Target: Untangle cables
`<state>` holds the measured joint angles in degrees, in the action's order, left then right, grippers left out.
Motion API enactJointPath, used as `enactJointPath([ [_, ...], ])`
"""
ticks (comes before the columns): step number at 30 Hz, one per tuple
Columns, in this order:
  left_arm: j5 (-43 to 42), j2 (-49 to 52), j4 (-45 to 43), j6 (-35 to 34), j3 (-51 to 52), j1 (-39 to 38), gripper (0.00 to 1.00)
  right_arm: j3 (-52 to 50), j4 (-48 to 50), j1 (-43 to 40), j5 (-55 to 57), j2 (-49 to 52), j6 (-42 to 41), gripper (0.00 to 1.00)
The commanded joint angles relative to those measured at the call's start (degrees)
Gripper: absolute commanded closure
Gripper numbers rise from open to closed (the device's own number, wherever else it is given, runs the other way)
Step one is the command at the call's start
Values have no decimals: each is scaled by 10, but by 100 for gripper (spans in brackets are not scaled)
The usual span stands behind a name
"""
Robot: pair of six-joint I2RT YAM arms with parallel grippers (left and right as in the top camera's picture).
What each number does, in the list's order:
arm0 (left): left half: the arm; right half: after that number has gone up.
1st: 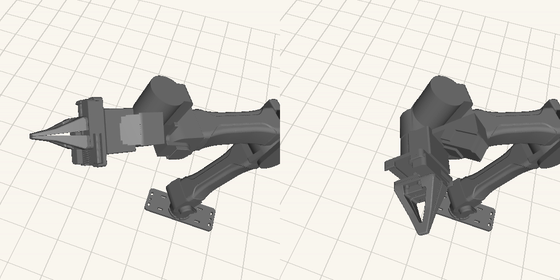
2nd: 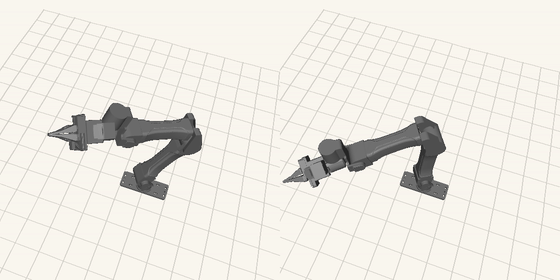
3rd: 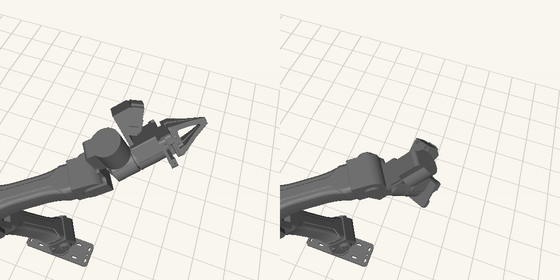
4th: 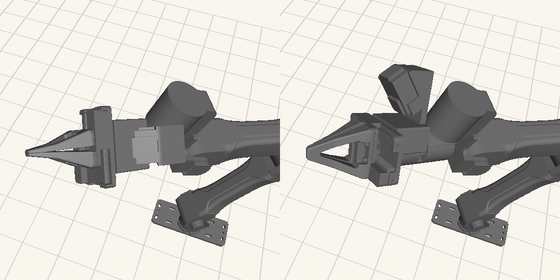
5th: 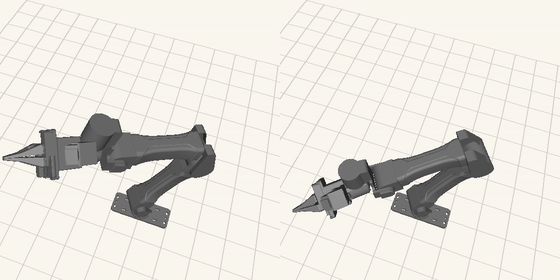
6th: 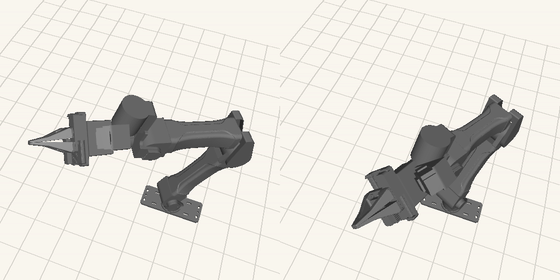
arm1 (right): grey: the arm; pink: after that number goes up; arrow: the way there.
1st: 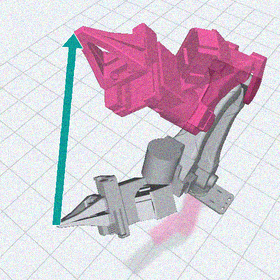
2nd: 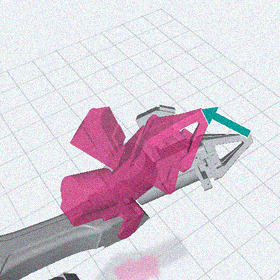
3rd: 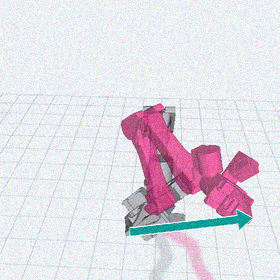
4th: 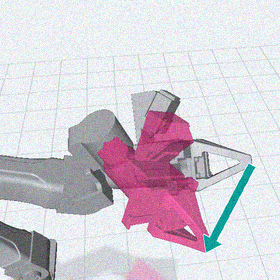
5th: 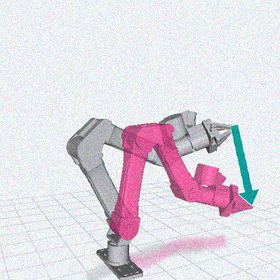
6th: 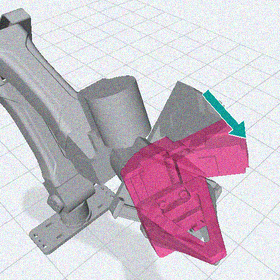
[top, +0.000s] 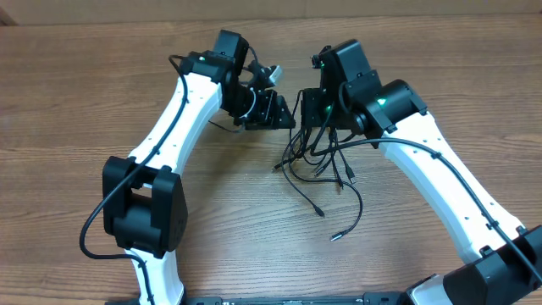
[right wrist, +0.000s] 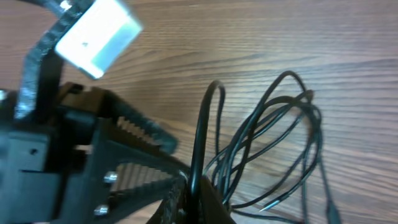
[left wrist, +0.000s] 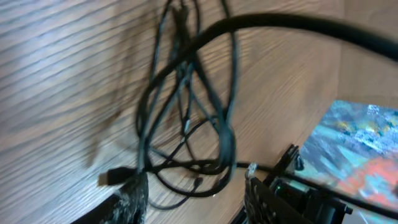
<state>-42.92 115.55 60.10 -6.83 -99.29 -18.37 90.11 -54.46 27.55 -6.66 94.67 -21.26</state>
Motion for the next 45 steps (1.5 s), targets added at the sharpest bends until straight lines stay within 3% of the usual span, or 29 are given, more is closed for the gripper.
enactJointPath([
  [1, -17, 4, -27, -33, 21, -12, 49, 14, 6, 0, -46, -2, -13, 96],
  [5, -17, 4, -100, -82, 58, -27, 47, 14, -1, 0, -46, -2, -12, 96],
  [10, 2, 4, -115, -85, 75, -36, 58, 14, -3, -2, -46, -2, -13, 96],
  [15, 16, 4, -119, -86, 102, -40, 57, 14, -8, -11, -46, -2, -14, 96],
  [17, 19, 4, -130, -86, 116, -41, 68, 14, -12, -14, -46, -2, -14, 96],
  [20, 51, 4, -136, -86, 123, -41, 96, 14, -23, -21, -37, -2, -14, 96],
  [32, 58, 4, -108, -68, 123, -17, 96, 14, -124, -88, 148, -2, -4, 96],
  [38, 42, 4, -83, -11, 123, -9, 96, 14, -105, -124, 124, -2, 3, 96],
  [45, 31, 4, -52, 61, 123, -11, 96, 14, -43, -150, -21, -2, 42, 96],
])
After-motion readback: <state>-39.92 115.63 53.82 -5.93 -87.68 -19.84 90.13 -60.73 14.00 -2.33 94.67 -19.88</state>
